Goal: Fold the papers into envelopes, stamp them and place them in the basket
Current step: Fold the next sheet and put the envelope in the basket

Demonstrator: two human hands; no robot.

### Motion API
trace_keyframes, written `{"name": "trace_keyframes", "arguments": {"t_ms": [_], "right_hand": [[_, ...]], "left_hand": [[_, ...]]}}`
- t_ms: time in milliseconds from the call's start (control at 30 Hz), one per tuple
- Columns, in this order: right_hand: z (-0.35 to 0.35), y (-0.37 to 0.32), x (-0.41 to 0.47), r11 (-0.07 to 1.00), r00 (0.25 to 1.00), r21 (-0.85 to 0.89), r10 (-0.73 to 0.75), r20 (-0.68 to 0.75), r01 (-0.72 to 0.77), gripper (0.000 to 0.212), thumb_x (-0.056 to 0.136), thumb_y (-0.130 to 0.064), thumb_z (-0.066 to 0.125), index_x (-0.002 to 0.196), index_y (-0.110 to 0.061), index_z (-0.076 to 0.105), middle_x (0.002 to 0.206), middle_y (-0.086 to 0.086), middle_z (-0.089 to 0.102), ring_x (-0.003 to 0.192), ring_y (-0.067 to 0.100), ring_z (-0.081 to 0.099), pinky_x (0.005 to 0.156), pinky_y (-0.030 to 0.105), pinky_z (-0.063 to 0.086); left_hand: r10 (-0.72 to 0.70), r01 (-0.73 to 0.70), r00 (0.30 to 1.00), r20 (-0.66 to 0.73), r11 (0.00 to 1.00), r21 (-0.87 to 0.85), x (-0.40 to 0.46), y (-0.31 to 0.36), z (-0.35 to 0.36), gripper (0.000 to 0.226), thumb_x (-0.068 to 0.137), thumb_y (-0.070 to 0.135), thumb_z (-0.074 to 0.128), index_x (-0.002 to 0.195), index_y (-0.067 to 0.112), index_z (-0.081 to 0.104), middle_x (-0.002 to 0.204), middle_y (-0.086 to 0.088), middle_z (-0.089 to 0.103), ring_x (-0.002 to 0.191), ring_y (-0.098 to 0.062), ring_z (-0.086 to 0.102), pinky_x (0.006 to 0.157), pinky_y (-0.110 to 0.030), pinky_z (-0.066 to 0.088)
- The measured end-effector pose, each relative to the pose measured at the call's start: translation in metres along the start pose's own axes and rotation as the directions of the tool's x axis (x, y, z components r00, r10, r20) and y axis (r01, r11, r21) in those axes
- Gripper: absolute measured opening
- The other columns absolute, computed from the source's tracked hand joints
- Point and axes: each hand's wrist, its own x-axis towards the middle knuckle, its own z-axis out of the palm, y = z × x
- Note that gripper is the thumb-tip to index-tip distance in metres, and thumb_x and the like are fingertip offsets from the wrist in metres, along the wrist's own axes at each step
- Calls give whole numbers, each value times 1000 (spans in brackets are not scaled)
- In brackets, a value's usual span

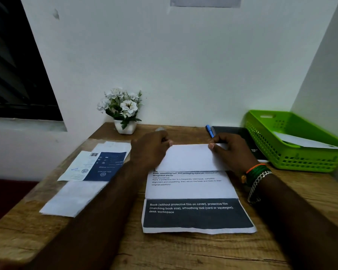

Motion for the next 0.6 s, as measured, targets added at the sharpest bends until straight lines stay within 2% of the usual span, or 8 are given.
{"name": "trace_keyframes", "arguments": {"t_ms": [67,133,267,367,400,500,600], "right_hand": [[0,0,1,1000,1000,20,3,-7,-2,10,87,-17,74,78,-23,71,87,-6,75,89,11,68,86,28,47],[1,-2,0,1000,1000,30,5,-10,-5,10,86,-18,74,78,-23,71,87,-5,75,89,11,68,86,28,48],[-4,6,3,997,996,21,81,-32,-80,10,84,-19,77,76,-24,74,76,-7,72,74,7,62,77,30,48],[-11,12,4,983,983,18,183,-33,-182,10,81,-24,78,71,-22,75,71,5,73,68,17,65,71,43,59],[-11,13,4,980,980,8,197,-26,-197,9,80,-24,79,72,-21,76,72,7,74,69,18,66,72,42,60],[-9,11,-1,970,981,-159,191,30,-184,11,79,-19,80,70,-23,75,77,2,75,74,13,66,74,24,49],[-9,8,-3,958,984,-242,173,51,-156,17,76,-22,83,66,-29,71,73,-6,72,67,2,61,65,18,43]], "left_hand": [[13,-12,1000,11,995,-98,-1,0,3,20,93,53,60,87,35,62,87,16,61,93,-12,60,89,-44,48],[32,-28,999,31,991,-128,-1,3,4,18,91,53,61,82,39,59,91,16,63,95,-14,62,87,-42,49],[41,-41,999,-4,988,-150,3,-1,3,18,88,53,60,87,36,66,94,16,68,92,-11,64,86,-43,52],[9,-2,999,45,987,-158,5,-7,3,18,88,52,59,83,36,66,92,16,69,92,-11,64,87,-43,53],[1,11,997,74,987,-158,6,-10,5,18,88,52,60,81,37,66,93,16,69,93,-11,65,89,-43,53],[-15,29,986,164,996,-83,5,-13,7,14,90,44,68,79,36,68,96,15,67,98,-10,64,90,-38,52],[8,14,973,232,996,-92,4,-15,7,5,87,34,76,84,32,73,86,14,65,85,-4,61,81,-32,51]]}}
